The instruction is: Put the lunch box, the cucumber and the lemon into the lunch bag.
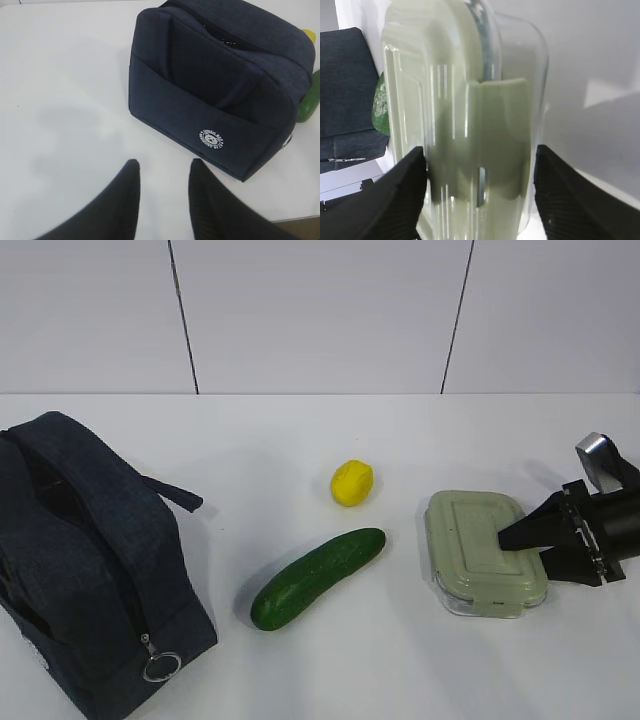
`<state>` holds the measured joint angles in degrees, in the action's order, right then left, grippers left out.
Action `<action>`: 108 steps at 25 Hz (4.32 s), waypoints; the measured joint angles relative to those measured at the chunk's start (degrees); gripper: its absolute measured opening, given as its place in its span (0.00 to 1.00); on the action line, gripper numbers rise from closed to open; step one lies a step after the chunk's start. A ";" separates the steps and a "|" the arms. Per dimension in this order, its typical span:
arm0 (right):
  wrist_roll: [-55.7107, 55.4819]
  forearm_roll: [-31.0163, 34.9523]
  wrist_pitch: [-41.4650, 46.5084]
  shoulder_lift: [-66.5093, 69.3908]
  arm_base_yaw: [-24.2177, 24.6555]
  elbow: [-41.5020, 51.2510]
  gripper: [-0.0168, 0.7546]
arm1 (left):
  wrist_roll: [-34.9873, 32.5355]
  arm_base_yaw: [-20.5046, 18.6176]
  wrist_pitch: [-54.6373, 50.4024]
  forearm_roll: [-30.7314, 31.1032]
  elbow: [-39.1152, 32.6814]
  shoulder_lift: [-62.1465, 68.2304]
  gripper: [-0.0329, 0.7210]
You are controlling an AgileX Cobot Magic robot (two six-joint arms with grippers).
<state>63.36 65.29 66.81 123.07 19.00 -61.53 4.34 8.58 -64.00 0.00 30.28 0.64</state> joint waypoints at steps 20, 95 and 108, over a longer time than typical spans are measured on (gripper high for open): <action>0.00 0.00 0.00 0.00 0.00 0.00 0.68 | 0.00 0.00 0.00 0.00 0.00 0.00 0.36; -4.26 -1.47 -0.80 -1.54 -2.51 0.00 0.53 | 0.00 0.00 0.00 0.00 0.00 0.00 0.36; -6.40 -1.50 -0.87 -1.68 -2.51 0.00 0.53 | 0.00 0.00 0.00 0.00 0.00 0.00 0.36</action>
<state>56.96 63.79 65.94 121.39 16.49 -61.53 4.34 8.58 -64.00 0.00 30.28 0.64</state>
